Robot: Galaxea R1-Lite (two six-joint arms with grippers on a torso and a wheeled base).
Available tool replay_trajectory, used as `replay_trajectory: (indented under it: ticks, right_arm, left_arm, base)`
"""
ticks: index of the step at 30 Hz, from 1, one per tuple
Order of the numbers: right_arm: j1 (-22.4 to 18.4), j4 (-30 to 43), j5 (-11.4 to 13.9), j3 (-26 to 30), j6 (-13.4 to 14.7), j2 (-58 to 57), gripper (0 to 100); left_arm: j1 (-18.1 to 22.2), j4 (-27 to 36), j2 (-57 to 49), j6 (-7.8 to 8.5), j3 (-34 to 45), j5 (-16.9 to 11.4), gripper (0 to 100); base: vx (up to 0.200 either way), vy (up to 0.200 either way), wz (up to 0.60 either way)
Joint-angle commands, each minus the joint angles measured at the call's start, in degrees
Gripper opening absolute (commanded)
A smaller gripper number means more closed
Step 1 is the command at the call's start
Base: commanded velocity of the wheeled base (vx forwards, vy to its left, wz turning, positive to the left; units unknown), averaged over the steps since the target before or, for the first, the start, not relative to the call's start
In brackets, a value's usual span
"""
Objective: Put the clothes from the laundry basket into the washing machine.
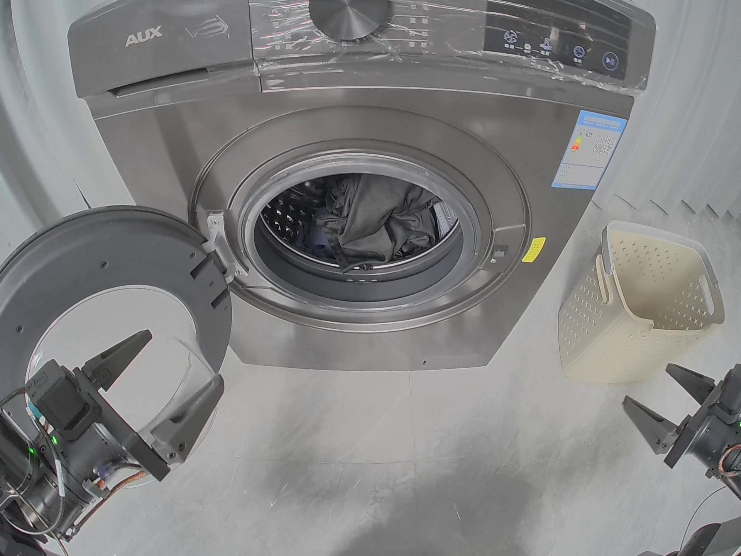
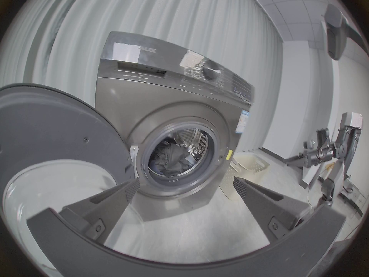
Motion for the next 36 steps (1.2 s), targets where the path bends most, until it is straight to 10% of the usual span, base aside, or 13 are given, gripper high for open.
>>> replay_trajectory:
  ticks: [1, 19, 32, 36]
  right_arm:
    - [-5.2, 7.9, -0.6, 1.0, -0.2, -13.3, 100]
    - [-17.7, 45.4, 0.0, 1.0, -1.5, -50.9, 100]
    - [-23.5, 49.0, 2.3, 1.0, -2.6, -55.9, 100]
    - [-23.3, 49.1, 7.2, 1.0, -5.2, -56.0, 100]
  left_arm:
    - [1.3, 9.7, -13.1, 1.58, 1.1, 0.3, 100]
    - [18.3, 48.2, -49.3, 0.62, 1.1, -1.7, 100]
    - [30.0, 71.9, -65.7, -0.61, 1.1, -6.4, 100]
    - [34.3, 73.9, -67.7, -1.84, 1.1, -5.7, 100]
  base:
    - [-0.200, 0.000, 0.00]
    - [-0.122, 0.000, 0.00]
    - [0.000, 0.000, 0.00]
    - [0.000, 0.000, 0.00]
